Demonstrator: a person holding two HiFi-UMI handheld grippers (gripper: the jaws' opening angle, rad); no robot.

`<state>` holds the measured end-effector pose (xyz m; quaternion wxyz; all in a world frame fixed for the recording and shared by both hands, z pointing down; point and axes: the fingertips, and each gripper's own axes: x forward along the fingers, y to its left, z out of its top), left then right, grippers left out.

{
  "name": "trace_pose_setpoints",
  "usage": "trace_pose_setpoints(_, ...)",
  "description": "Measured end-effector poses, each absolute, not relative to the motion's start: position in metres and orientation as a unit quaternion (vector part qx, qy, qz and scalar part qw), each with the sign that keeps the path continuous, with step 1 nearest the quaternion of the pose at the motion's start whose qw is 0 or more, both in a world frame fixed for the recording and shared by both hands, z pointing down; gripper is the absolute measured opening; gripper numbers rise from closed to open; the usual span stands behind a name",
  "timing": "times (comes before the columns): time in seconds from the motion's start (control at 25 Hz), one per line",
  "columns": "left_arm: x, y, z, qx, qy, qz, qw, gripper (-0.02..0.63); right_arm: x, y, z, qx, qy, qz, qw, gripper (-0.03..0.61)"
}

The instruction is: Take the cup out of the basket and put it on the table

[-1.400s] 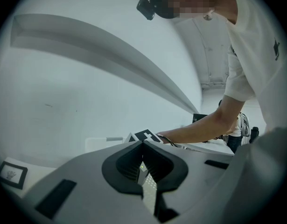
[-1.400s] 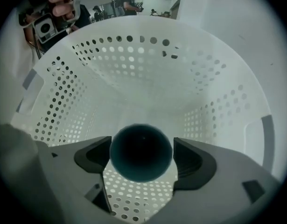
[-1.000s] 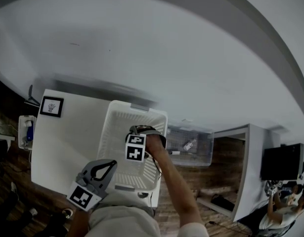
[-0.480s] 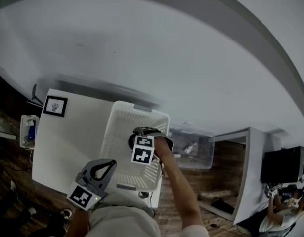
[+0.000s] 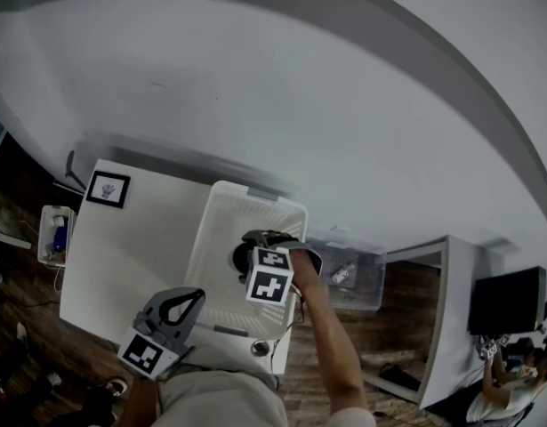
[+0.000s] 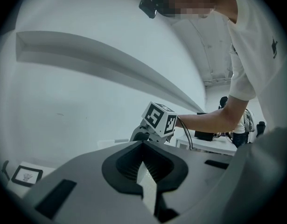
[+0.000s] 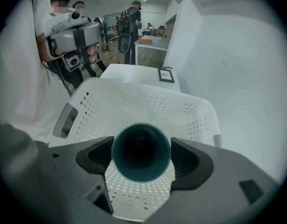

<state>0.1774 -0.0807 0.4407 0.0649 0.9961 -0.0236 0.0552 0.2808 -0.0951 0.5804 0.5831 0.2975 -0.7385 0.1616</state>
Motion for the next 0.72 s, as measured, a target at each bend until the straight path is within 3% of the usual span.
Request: trace_pose_setpoints(0.72,0.127,-0.079,0.431,0.996,-0.064,0.045,0.053,0.002,0.235,-0.089,0.481,0.290,-0.760,0.083,0.576,0.385)
